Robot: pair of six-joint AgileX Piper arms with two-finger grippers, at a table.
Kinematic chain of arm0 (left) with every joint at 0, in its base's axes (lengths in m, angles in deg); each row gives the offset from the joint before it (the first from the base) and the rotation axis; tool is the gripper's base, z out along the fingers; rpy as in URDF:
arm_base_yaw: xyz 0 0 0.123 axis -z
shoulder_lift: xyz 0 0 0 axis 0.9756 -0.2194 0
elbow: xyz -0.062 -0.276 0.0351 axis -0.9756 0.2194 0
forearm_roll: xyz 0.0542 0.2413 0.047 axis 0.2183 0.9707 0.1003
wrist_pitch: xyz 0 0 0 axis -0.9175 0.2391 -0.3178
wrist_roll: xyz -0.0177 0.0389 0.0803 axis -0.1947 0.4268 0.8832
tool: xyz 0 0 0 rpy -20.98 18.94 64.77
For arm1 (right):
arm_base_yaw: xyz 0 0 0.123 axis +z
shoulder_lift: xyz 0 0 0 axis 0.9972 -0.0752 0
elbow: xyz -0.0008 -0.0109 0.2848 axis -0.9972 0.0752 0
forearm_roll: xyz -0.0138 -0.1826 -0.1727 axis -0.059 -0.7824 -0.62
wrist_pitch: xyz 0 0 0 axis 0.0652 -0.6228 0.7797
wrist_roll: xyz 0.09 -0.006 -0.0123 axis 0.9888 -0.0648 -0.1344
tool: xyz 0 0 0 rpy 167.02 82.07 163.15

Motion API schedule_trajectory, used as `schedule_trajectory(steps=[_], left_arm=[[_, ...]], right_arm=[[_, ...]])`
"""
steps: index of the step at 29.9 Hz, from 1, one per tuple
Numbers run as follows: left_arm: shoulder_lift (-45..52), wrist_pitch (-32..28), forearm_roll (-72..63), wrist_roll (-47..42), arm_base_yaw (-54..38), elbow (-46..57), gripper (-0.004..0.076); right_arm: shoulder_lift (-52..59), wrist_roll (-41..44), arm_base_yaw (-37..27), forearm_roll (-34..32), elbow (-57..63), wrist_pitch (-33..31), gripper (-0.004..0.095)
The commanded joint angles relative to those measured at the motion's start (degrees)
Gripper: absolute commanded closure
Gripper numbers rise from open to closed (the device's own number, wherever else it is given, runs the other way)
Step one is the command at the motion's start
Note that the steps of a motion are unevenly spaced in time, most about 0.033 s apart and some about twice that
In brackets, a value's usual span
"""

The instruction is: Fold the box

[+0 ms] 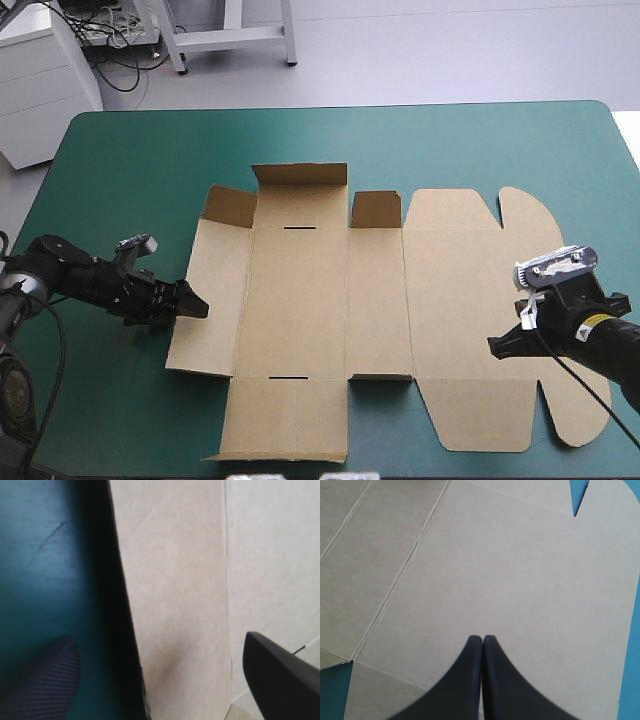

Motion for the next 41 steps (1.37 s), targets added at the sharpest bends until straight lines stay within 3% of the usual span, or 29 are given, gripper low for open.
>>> schedule_trajectory(steps=[1,13,30,41], left_arm=[[0.3,1.9,-5.7,1.5,0.2,-0.9,0.0092],[-0.2,5.9,-13.3,7.7,0.2,-0.9,0.0093],[-0.2,6.8,-16.7,10.7,1.2,-0.9,0.0093],[-0.2,-3.1,-16.4,7.4,11.1,-0.9,0.0093]], right_arm=[[0.4,-0.5,-0.3,0.5,-1.3,2.9,0.0931],[0.4,-0.5,-0.3,0.6,-1.3,2.9,0.0931],[0.4,-0.5,-0.3,0.6,-1.3,3.0,0.0931],[0.4,-0.5,-0.3,0.5,-1.3,2.8,0.0931]])
